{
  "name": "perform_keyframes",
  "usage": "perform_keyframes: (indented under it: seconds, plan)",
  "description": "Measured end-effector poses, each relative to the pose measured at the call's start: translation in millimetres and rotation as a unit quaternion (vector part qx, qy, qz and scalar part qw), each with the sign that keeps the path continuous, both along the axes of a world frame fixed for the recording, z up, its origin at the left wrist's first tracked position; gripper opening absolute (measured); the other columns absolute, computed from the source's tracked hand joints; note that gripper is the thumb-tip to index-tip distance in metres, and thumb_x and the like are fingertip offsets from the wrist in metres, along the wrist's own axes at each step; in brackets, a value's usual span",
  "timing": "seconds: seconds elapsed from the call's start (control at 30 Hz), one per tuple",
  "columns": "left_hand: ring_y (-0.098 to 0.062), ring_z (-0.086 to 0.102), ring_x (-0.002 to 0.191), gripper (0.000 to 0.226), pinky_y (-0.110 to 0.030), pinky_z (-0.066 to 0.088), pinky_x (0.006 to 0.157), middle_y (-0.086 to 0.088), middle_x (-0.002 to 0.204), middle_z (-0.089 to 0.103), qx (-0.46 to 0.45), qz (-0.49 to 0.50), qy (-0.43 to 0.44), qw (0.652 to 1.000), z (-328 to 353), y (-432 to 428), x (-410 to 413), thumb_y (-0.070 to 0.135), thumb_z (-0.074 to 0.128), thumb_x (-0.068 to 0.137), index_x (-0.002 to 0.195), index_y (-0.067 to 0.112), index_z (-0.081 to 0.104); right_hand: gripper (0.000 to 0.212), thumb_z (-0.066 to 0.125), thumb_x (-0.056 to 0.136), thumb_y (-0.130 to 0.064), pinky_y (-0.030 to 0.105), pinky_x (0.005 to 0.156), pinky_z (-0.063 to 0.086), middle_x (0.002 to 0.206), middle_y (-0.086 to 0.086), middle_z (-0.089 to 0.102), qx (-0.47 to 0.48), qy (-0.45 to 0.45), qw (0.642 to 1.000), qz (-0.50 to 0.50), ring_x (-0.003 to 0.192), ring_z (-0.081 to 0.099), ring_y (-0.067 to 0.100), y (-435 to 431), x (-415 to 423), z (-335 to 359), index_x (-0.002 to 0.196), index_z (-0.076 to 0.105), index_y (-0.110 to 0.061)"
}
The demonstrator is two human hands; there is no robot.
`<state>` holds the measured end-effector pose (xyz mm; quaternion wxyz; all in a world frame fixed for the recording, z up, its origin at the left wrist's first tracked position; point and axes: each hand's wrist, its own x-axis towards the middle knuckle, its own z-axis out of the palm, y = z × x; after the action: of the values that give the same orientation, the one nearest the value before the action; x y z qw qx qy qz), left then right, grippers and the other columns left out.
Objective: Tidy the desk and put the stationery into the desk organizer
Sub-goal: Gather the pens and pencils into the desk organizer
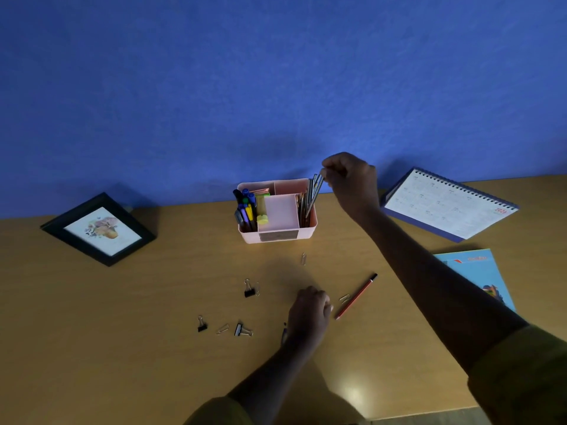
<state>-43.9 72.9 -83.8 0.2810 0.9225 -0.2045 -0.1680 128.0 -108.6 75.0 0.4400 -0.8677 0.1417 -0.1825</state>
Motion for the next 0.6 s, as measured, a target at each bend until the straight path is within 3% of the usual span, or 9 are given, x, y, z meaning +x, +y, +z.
perform_keyframes:
  seconds: [0.2,0.5,0.6]
  plan:
    - [-0.017,0.059,0.111,0.017,-0.029,0.056,0.088,0.0,0.116,0.068,-0.002,-0.007,0.011,1.0,6,4,-4,0.029,0.07,0.1,0.113,0.019,0.073,0.013,0.067,0.096,-0.005,0.033,0.071,0.062,0.094,-0.003,0.078,-0.102,0.037,0.993,0.047,0.08,0.071,0.008,16,10,-33,0.1,0.077,-0.012]
    - [-0.013,0.059,0.113,0.021,-0.026,0.056,0.09,0.0,0.122,0.067,-0.004,0.002,0.014,1.0,11,4,-5,0.03,0.067,0.102,0.119,0.019,0.071,0.011,0.065,0.101,-0.006,0.026,0.062,0.057,0.093,-0.001,0.077,-0.127,0.049,0.99,0.043,0.077,0.069,0.009,13,5,-52,0.099,0.074,-0.013]
    - [-0.013,0.059,0.113,0.02,-0.021,0.049,0.086,0.0,0.121,0.067,-0.008,0.003,0.006,1.0,10,3,-7,0.03,0.068,0.102,0.118,0.018,0.071,0.011,0.066,0.1,-0.005,0.024,0.062,0.055,0.092,-0.002,0.077,-0.122,0.037,0.991,0.032,0.075,0.068,0.006,4,-3,-53,0.098,0.075,-0.012]
